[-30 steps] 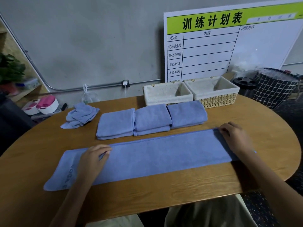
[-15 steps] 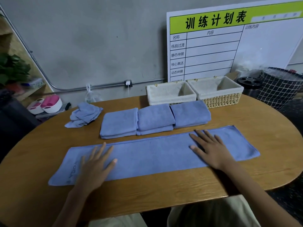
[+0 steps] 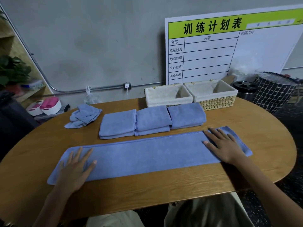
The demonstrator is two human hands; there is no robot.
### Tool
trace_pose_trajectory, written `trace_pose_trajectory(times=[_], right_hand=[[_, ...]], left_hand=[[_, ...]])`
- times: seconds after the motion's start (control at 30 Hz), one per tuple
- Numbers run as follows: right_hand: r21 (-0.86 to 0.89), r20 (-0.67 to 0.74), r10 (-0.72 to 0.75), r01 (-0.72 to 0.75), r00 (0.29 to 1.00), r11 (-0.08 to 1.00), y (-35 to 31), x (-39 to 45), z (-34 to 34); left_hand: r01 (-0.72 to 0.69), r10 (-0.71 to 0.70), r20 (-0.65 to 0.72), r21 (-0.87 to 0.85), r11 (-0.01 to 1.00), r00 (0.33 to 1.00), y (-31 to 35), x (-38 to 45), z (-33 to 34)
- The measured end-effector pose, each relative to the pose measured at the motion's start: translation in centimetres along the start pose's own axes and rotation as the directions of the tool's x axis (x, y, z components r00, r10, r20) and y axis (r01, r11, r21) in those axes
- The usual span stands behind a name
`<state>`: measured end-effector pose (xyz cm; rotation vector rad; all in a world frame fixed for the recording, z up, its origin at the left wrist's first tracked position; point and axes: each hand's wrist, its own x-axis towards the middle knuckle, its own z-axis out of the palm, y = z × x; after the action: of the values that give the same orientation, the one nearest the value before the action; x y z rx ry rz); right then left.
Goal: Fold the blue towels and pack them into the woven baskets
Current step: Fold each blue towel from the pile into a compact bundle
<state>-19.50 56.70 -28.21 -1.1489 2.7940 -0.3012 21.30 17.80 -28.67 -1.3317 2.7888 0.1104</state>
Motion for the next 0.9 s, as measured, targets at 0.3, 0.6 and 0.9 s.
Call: trace_pose_trajectory(times=[0.3,0.6,0.9], right_hand=[[-0.002,-0.006,-0.002,0.002,1.000,1.000,1.6,0.1,-0.4],[0.104,-0.253,0.085,-0.060,0.964,0.993,7.6,3.4,-3.4],[0.257,0.017,-0.079,0.072,0.997,0.964,9.7,7.6,-6.2]], left_hand=[[0.039,-0.041,0.019,0.102,0.994,0.999,0.2,0.2,-0.2],[-0.728,0.625,-0.410,-0.163,0.666,0.664,27.5,-3.9,-1.0],[-0.860,0.826,-0.248,-0.075,0.504,0.506,48.7,-4.3,0.3]])
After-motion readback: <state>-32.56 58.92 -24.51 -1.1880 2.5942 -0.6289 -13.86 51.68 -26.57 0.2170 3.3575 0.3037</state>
